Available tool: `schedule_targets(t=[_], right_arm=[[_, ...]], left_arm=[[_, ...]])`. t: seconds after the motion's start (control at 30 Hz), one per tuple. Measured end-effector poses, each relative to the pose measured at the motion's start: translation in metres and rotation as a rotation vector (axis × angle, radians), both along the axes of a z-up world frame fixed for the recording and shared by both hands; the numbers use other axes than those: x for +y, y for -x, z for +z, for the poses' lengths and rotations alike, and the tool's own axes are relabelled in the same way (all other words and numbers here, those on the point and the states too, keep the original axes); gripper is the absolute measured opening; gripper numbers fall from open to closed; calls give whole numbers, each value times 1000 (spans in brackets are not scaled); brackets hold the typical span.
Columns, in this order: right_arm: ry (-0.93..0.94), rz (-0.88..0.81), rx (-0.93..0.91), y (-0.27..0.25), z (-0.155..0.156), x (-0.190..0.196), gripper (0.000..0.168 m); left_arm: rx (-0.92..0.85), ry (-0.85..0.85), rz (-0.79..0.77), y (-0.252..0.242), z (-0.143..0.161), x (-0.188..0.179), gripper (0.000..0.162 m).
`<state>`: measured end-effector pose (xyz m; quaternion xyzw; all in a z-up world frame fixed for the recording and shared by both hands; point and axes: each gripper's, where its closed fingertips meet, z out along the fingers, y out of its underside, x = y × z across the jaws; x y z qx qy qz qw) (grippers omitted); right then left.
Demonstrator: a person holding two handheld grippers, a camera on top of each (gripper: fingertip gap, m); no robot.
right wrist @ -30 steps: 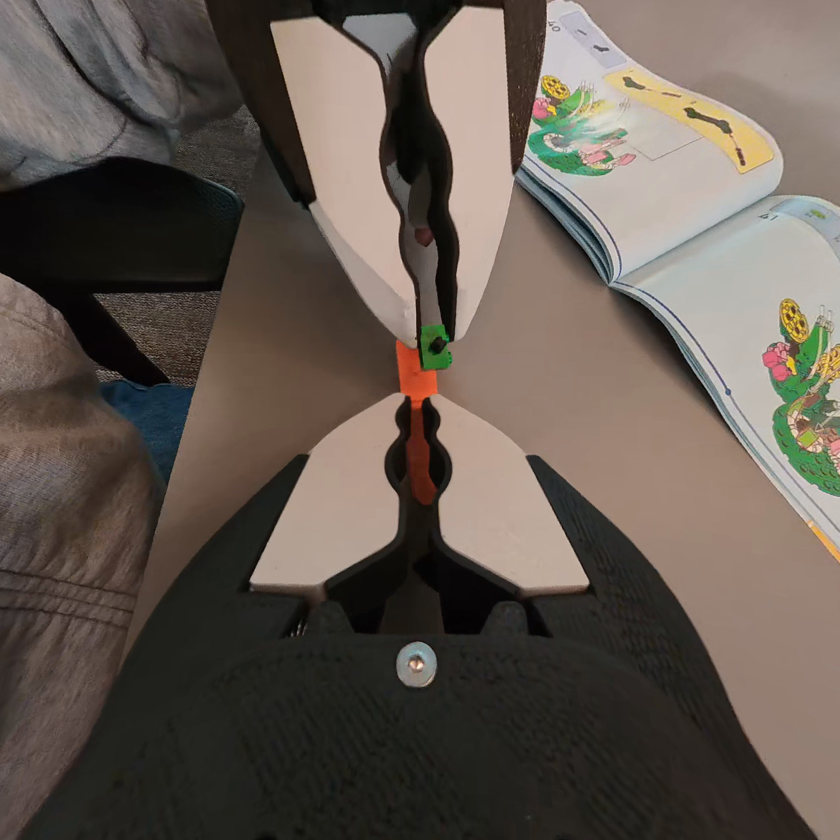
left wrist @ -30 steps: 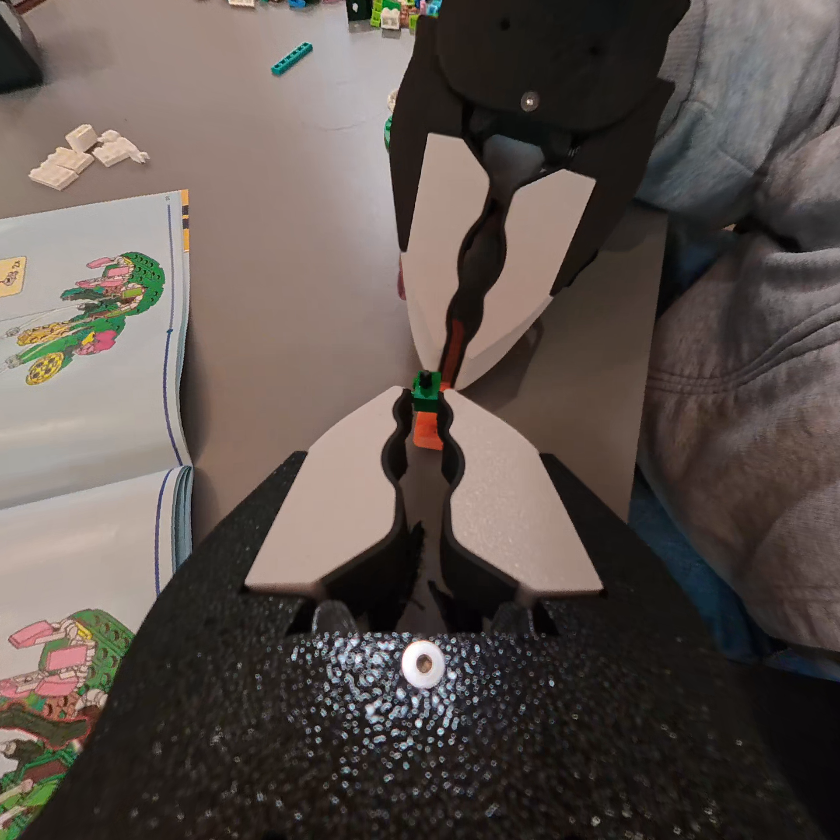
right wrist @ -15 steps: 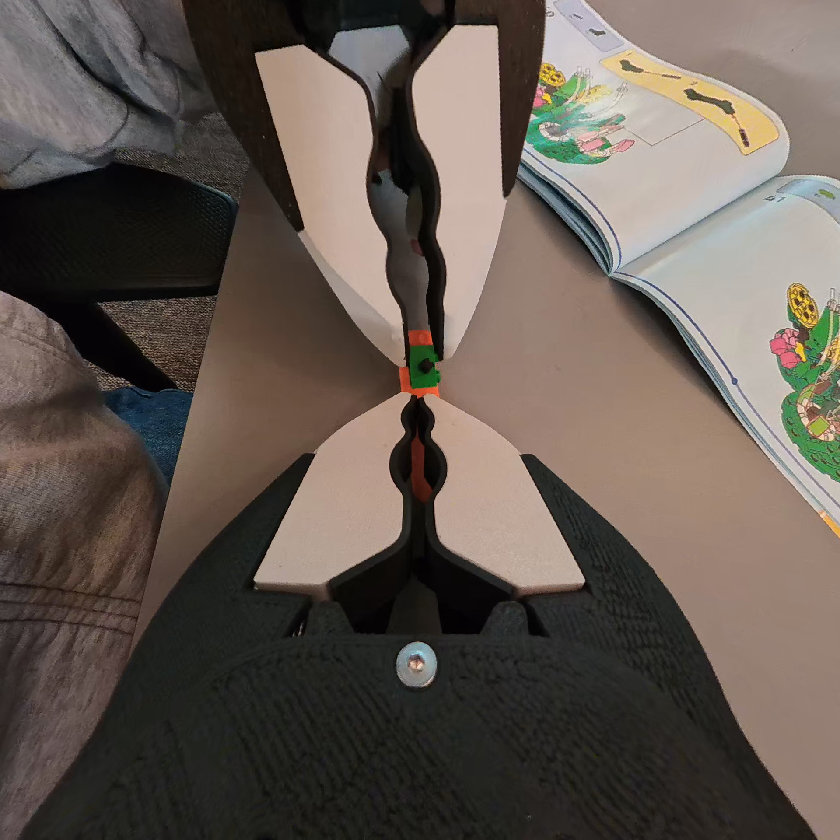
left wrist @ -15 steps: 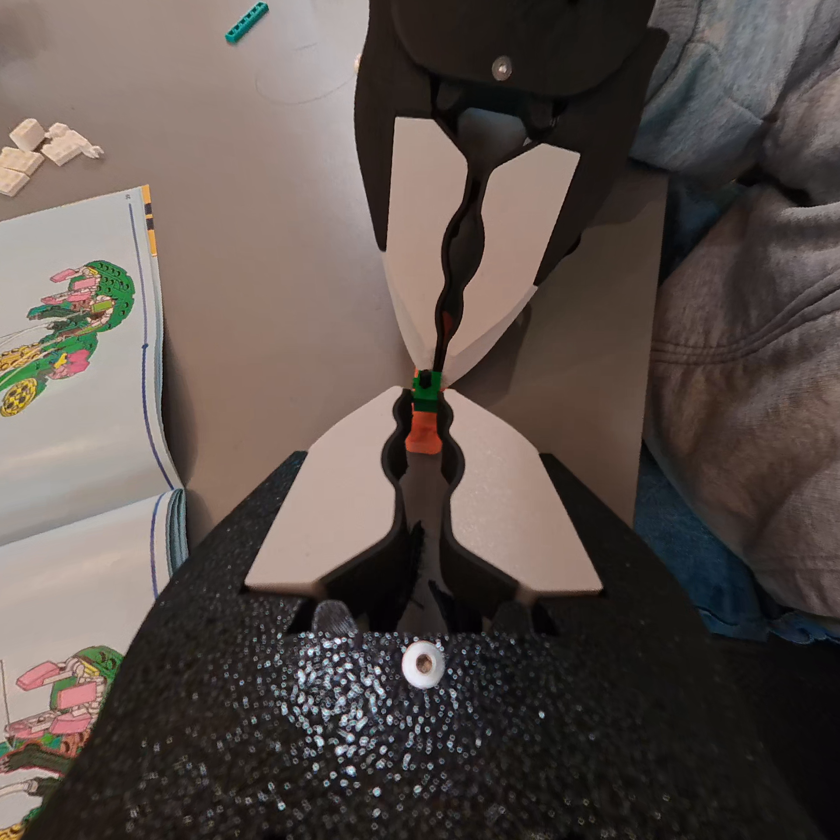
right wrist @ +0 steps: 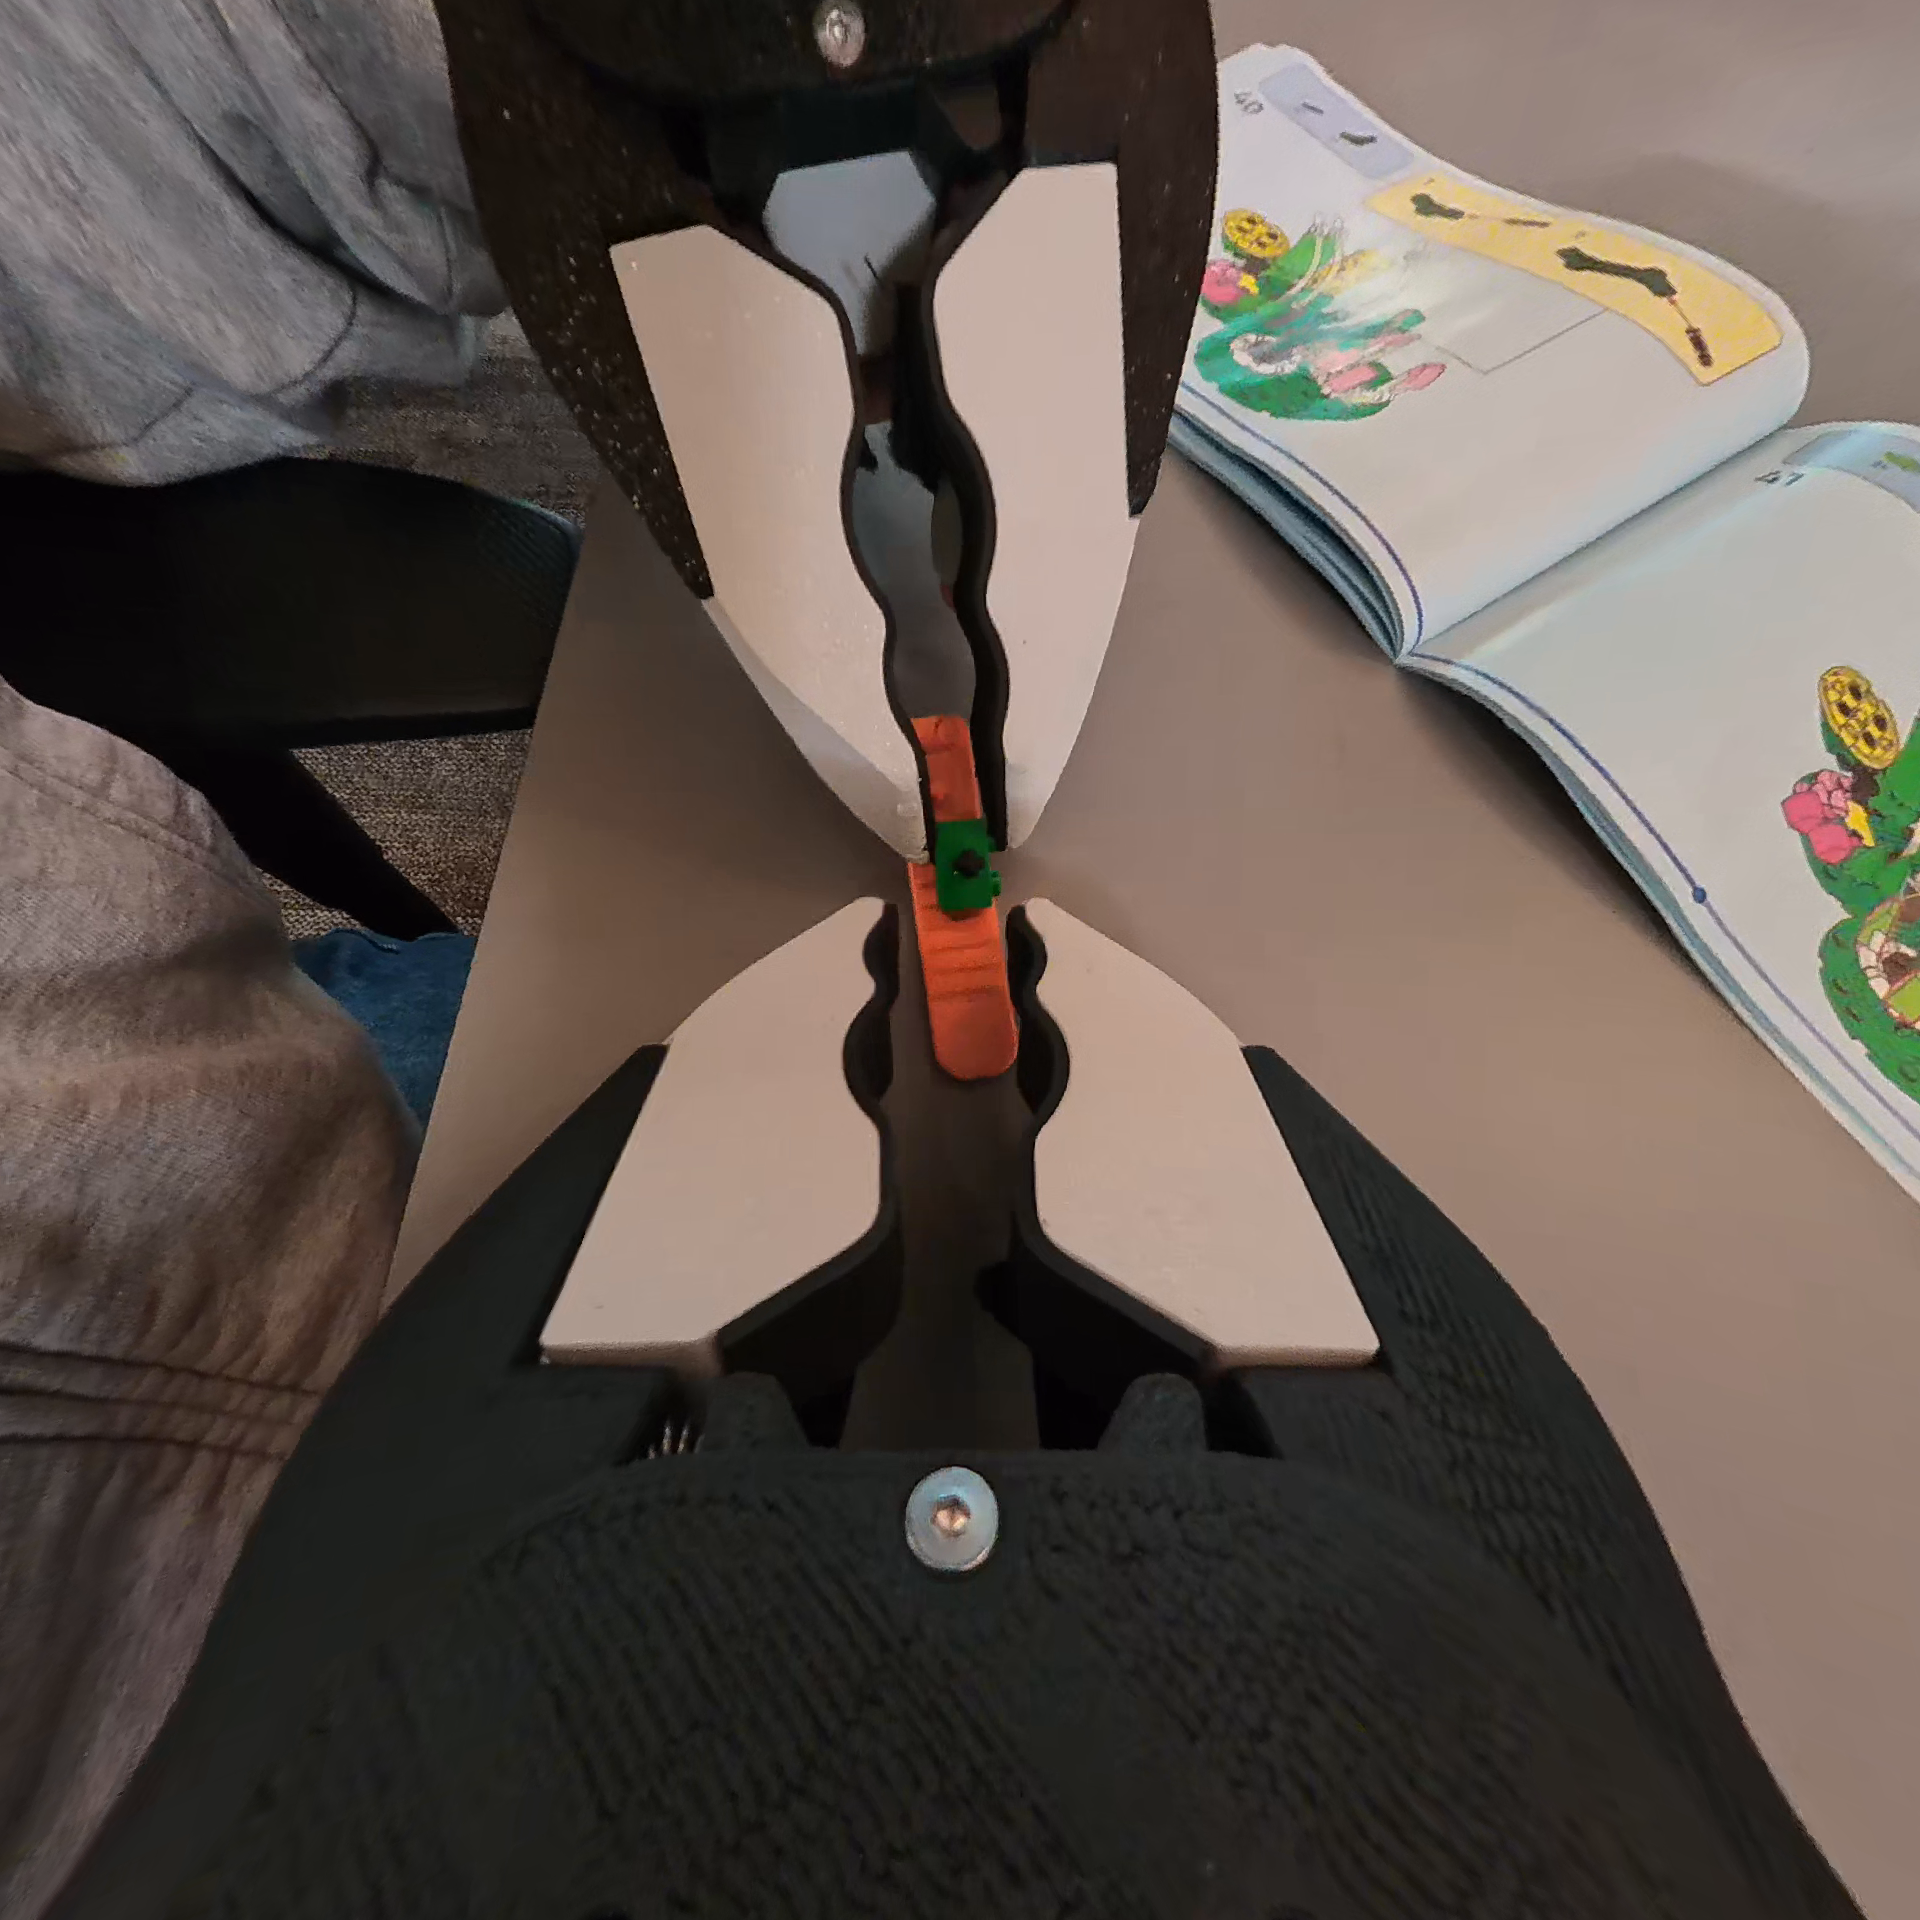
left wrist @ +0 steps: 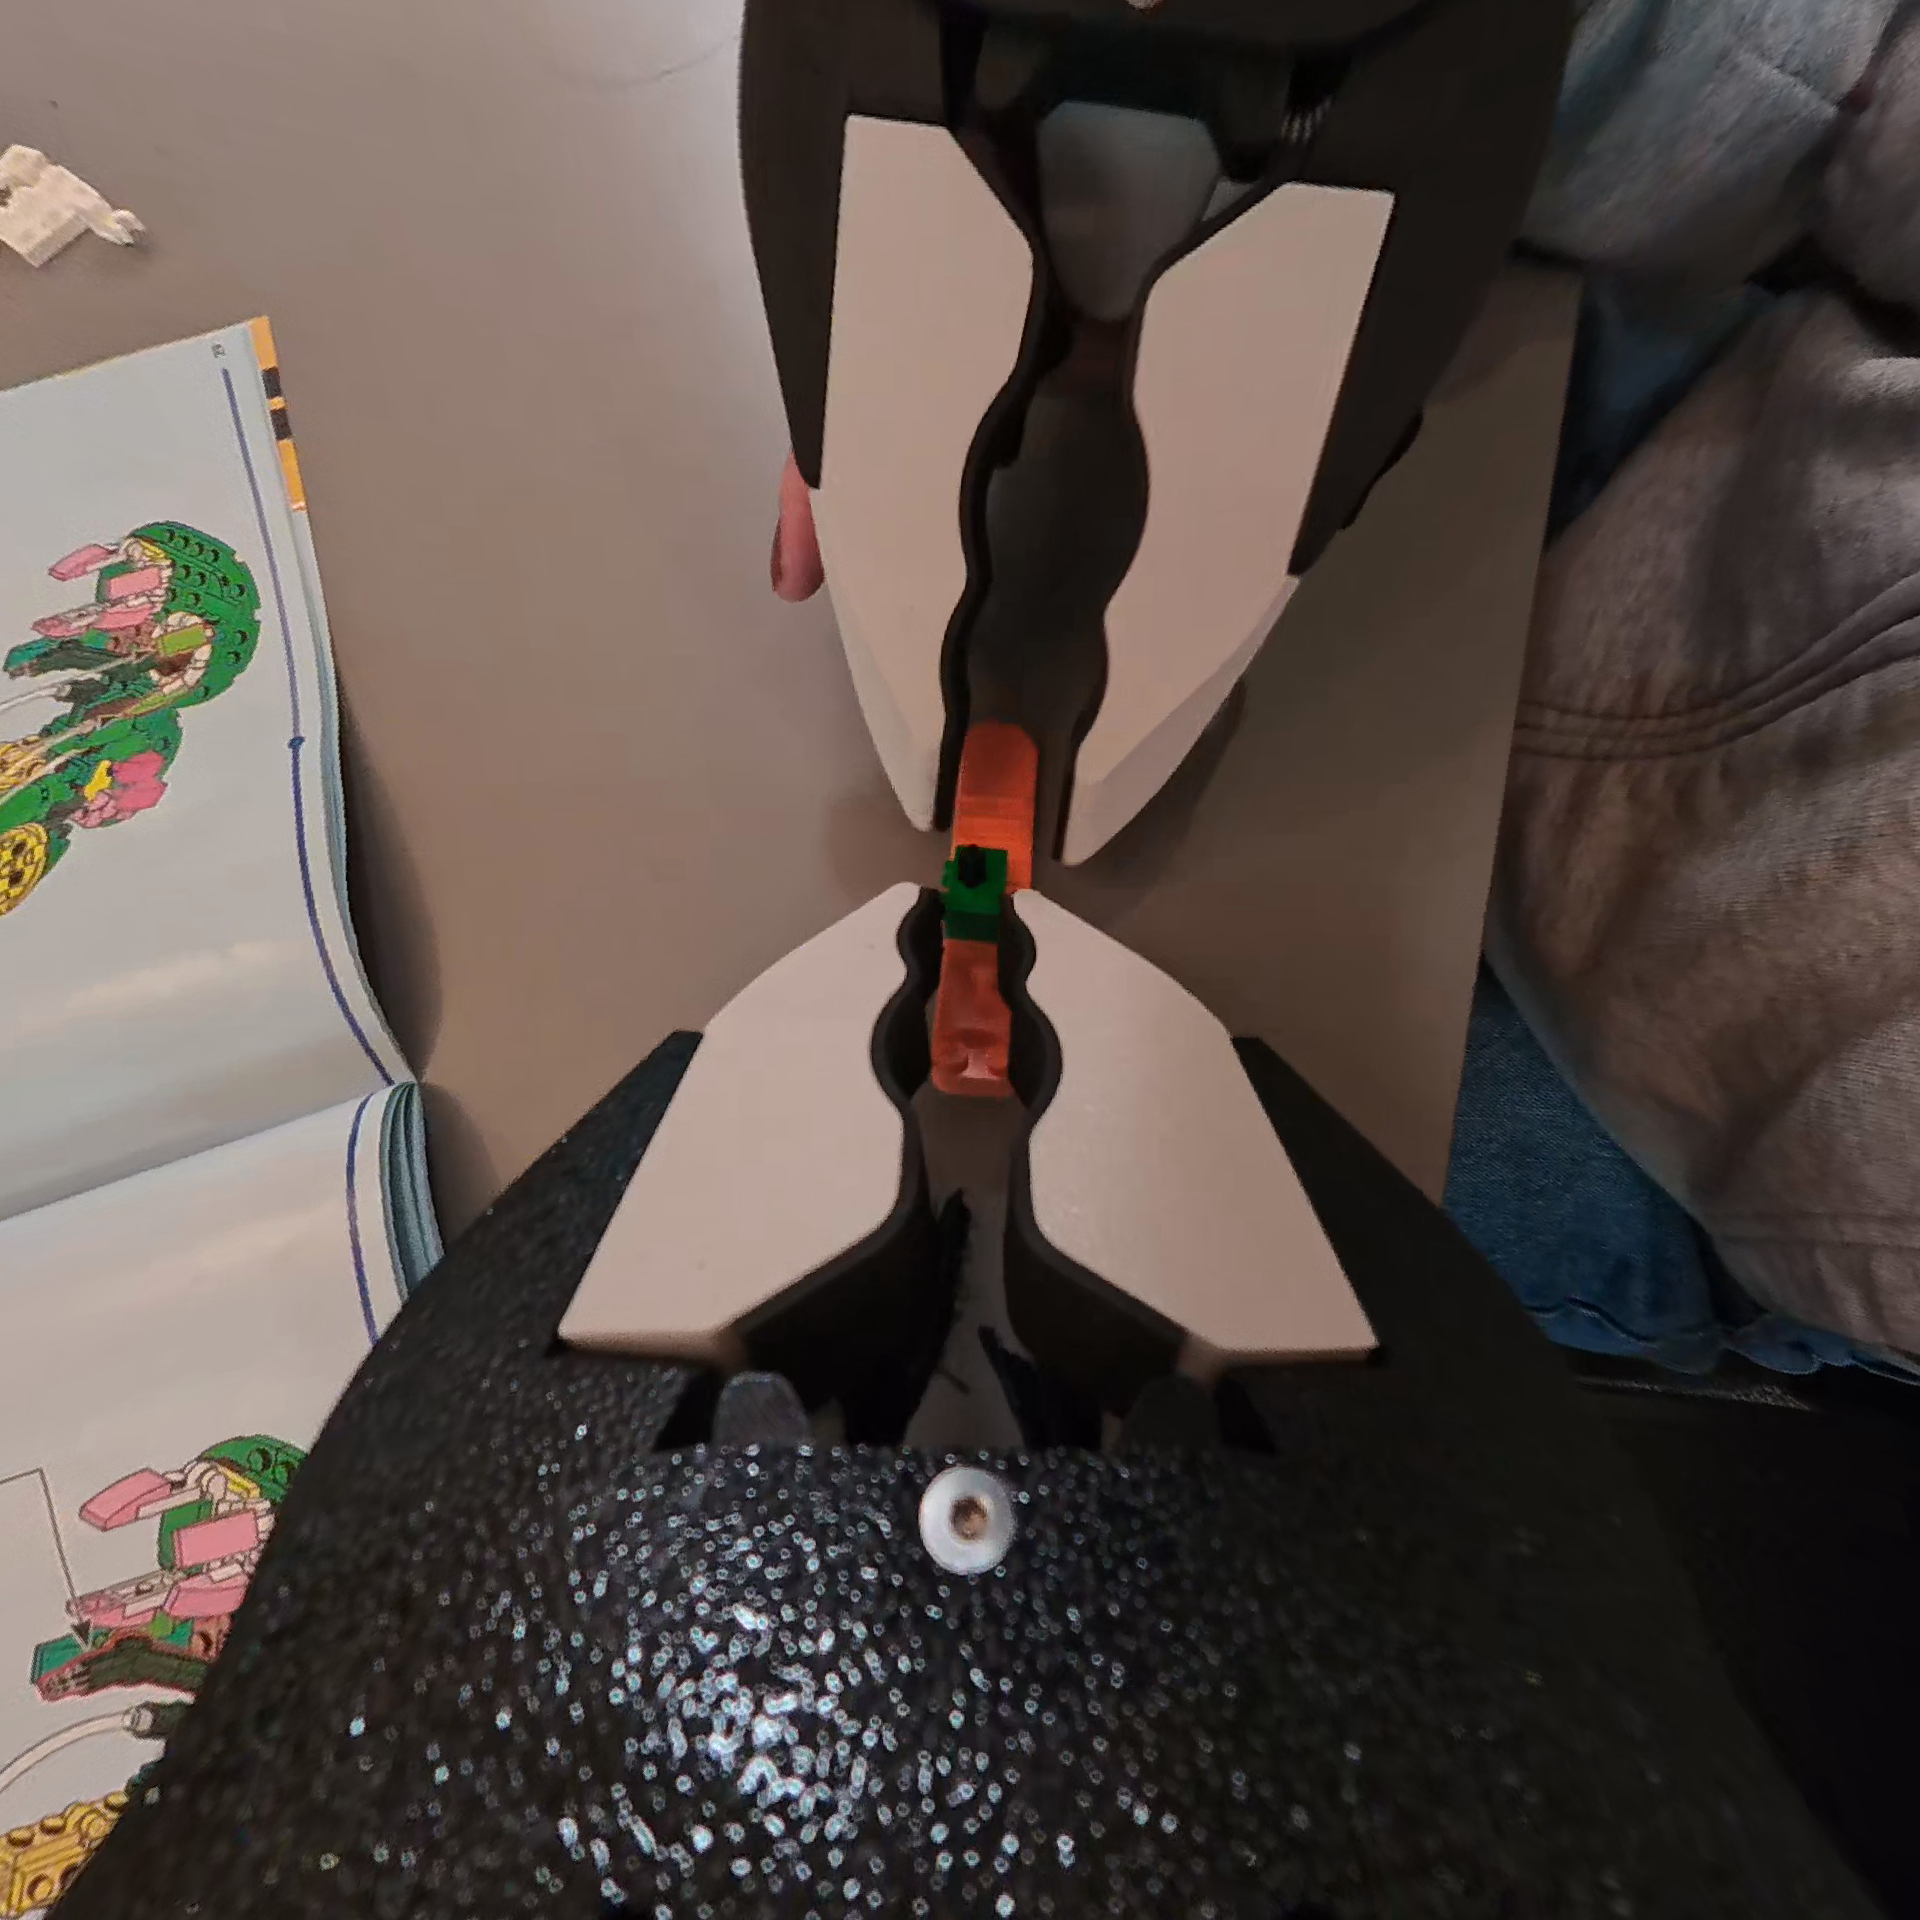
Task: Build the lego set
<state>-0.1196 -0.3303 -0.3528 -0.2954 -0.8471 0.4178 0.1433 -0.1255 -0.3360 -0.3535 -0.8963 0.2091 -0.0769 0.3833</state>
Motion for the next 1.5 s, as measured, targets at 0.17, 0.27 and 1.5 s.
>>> schedule_targets(t=[0.17, 0.27, 1.5], right_arm=[[-33, -2, 31, 7, -1, 0, 13], [-10, -7, 66, 11, 5, -2, 11], [28, 83, 19, 12, 5, -15, 10]], left_arm=[[-30, -40, 22, 2, 9, 1, 10], [-81, -56, 36, 4, 15, -1, 10], [-2, 33, 82, 8, -10, -17, 29]])
